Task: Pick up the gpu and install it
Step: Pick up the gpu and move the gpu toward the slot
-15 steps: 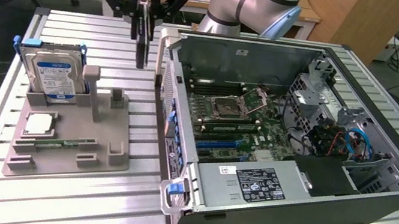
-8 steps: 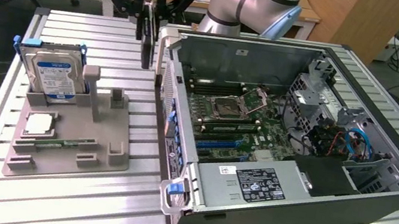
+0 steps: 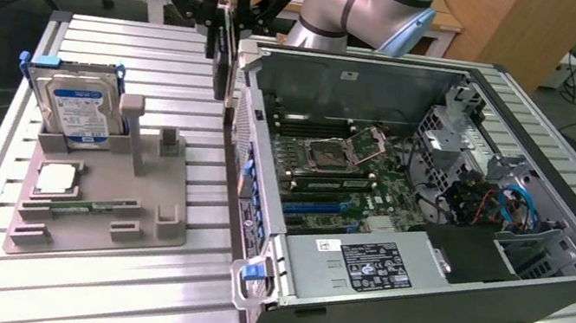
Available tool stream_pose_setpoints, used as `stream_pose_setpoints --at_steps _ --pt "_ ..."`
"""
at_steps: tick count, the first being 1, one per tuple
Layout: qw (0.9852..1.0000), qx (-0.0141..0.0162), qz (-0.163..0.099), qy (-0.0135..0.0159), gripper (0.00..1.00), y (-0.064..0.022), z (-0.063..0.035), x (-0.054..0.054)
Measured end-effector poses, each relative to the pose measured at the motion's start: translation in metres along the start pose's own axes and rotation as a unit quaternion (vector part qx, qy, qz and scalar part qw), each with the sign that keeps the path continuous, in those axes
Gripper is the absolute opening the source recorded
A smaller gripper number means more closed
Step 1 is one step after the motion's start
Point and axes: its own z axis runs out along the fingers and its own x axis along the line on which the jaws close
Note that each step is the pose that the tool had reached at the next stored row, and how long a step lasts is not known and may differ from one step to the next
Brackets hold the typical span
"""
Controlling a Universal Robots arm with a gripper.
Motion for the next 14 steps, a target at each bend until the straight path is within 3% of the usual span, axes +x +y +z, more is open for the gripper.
stream_pose_setpoints --at_steps 14 --pt "1.0 0.0 0.0 0.0 0.28 0.0002 0.0002 -0.013"
